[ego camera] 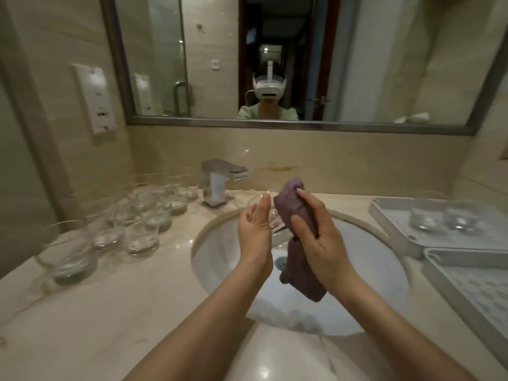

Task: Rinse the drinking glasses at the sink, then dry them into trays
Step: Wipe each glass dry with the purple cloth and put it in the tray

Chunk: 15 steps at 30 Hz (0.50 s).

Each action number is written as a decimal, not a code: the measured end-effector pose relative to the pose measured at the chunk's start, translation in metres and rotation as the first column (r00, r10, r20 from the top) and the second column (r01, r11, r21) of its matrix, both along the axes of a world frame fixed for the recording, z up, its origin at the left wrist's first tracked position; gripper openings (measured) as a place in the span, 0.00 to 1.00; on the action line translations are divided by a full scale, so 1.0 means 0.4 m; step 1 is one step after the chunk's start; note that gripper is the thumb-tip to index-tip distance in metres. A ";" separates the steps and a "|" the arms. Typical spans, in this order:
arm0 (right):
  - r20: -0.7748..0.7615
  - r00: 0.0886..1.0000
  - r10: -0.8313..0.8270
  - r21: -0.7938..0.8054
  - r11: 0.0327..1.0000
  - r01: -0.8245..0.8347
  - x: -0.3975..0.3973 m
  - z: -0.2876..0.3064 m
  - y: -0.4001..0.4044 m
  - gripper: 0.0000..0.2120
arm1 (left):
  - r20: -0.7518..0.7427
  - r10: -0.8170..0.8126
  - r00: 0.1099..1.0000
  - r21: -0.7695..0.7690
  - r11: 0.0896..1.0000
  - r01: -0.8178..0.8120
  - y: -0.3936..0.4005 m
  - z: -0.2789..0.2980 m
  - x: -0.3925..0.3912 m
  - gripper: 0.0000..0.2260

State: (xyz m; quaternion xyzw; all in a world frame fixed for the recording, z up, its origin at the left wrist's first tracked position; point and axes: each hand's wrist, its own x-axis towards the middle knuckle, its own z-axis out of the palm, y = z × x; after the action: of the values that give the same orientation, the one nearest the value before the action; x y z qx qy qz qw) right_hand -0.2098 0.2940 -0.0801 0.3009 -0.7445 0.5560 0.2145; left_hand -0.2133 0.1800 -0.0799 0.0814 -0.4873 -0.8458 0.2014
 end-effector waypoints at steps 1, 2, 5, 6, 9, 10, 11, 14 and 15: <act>-0.036 0.997 -0.073 0.061 0.995 0.075 -0.011 -0.007 0.017 0.22 | 0.009 -0.002 1.000 -0.012 1.000 0.002 0.019 -0.009 -0.012 0.35; -0.089 0.986 -0.142 0.138 0.979 0.153 -0.025 -0.016 0.035 0.24 | 0.021 -0.009 1.000 -0.023 1.000 0.009 0.034 -0.019 -0.021 0.33; -0.197 0.955 -0.220 0.300 0.914 0.273 -0.064 -0.061 0.074 0.27 | 0.077 -0.034 0.996 -0.098 0.994 0.042 0.070 -0.052 -0.057 0.28; -0.192 0.955 -0.225 0.301 0.913 0.275 -0.072 -0.078 0.077 0.28 | 0.104 -0.045 0.994 -0.132 0.990 0.059 0.079 -0.061 -0.072 0.25; -0.195 0.928 -0.316 0.220 0.908 0.356 -0.084 -0.106 0.058 0.27 | 0.117 -0.104 0.988 -0.189 0.974 0.125 0.097 -0.072 -0.102 0.21; -0.185 0.917 -0.353 0.190 0.903 0.386 -0.085 -0.107 0.044 0.26 | 0.115 -0.119 0.986 -0.208 0.968 0.141 0.101 -0.073 -0.106 0.21; -0.146 0.917 -0.372 0.155 0.906 0.393 -0.084 -0.103 0.030 0.25 | 0.117 -0.123 0.985 -0.222 0.964 0.146 0.103 -0.075 -0.107 0.20; 0.130 0.940 -0.316 0.003 0.948 0.319 -0.109 -0.063 -0.004 0.22 | 0.118 -0.118 0.986 -0.231 0.962 0.143 0.097 -0.087 -0.105 0.19; 0.242 0.937 -0.252 -0.066 0.959 0.275 -0.128 -0.051 -0.009 0.21 | 0.137 -0.110 0.984 -0.211 0.968 0.138 0.093 -0.086 -0.101 0.18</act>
State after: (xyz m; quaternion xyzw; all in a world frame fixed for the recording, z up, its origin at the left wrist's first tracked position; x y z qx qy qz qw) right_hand -0.2612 0.2902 -0.1003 0.1207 -0.7696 0.5894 0.2138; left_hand -0.2536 0.2171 -0.1142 0.0804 -0.5937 -0.7909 0.1251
